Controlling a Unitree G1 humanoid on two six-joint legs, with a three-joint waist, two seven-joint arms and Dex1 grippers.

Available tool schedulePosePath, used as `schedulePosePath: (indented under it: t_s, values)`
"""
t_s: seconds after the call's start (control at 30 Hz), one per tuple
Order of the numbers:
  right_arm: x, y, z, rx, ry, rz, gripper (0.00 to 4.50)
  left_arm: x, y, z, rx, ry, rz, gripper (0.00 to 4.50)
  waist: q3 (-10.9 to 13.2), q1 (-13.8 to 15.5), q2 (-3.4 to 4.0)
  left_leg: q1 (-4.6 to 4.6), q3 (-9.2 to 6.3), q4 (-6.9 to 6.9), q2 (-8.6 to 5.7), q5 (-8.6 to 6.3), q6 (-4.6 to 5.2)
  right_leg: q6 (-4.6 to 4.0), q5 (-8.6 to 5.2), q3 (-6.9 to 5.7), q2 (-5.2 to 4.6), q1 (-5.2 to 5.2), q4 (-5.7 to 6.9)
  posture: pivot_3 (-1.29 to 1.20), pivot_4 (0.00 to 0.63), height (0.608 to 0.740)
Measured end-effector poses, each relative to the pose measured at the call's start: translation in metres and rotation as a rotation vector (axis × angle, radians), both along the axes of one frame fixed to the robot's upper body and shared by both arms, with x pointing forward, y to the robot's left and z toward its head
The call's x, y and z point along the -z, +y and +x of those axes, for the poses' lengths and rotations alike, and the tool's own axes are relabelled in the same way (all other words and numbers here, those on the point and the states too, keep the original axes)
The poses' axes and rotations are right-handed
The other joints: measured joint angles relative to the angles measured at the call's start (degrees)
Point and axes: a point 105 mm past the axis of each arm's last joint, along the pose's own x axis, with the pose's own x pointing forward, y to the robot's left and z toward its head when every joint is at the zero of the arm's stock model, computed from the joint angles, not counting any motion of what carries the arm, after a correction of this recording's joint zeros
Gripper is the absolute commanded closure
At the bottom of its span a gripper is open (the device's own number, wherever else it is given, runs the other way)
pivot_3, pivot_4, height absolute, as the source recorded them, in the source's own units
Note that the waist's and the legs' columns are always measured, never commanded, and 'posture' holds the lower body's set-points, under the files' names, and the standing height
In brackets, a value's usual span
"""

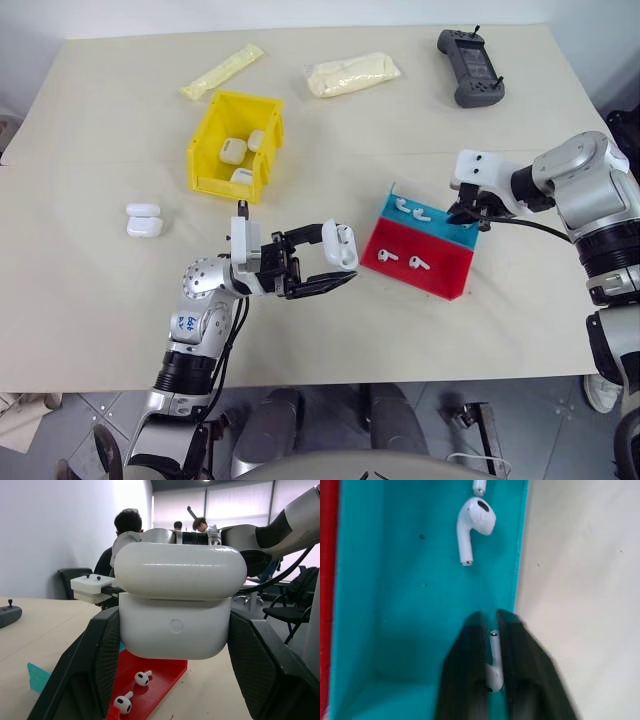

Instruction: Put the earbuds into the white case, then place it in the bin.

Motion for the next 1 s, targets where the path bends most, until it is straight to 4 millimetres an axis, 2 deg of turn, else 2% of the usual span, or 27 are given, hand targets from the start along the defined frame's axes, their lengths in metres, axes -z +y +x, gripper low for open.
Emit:
schedulePosePath:
  t_s: [0.1, 0.4, 0.6, 1.0]
  values:
    - [-0.006, 0.002, 0.001, -0.001, -0.004, 0.009, 2.01, 0.000, 0.000, 0.000, 0.001, 0.001, -0.002, 1.72, 0.0, -0.1, 0.00, 0.00, 0.00, -0.01, 0.01, 0.00, 0.00, 0.00, 0.00, 0.00, 0.00, -0.01, 0.00, 0.00, 0.150, 0.740]
    - [-0.003, 0.032, 0.001, 0.002, 0.055, 0.109, 2.01, 0.000, -0.001, 0.000, 0.002, 0.002, -0.005, 1.72, 0.0, -1.0, 0.00, -0.01, -0.02, -0.02, 0.00, 0.00, 0.00, -0.02, -0.01, -0.01, -0.01, -0.02, 0.06, 0.00, 0.150, 0.740]
    - [0.002, 0.044, 0.004, -0.010, 0.051, 0.113, 2.01, 0.000, -0.001, 0.000, 0.002, 0.002, -0.006, 1.72, 0.0, -1.3, 0.01, 0.00, -0.03, -0.02, 0.01, 0.00, 0.00, -0.02, -0.01, -0.02, -0.01, -0.03, 0.07, 0.00, 0.150, 0.740]
    - [0.007, 0.051, 0.006, -0.027, 0.047, 0.107, 2.01, 0.000, -0.002, 0.001, -0.007, 0.006, -0.008, 1.72, 0.0, -1.3, 0.01, 0.00, -0.02, -0.02, 0.01, 0.00, 0.00, -0.02, -0.01, -0.02, -0.01, -0.05, 0.10, 0.00, 0.150, 0.740]
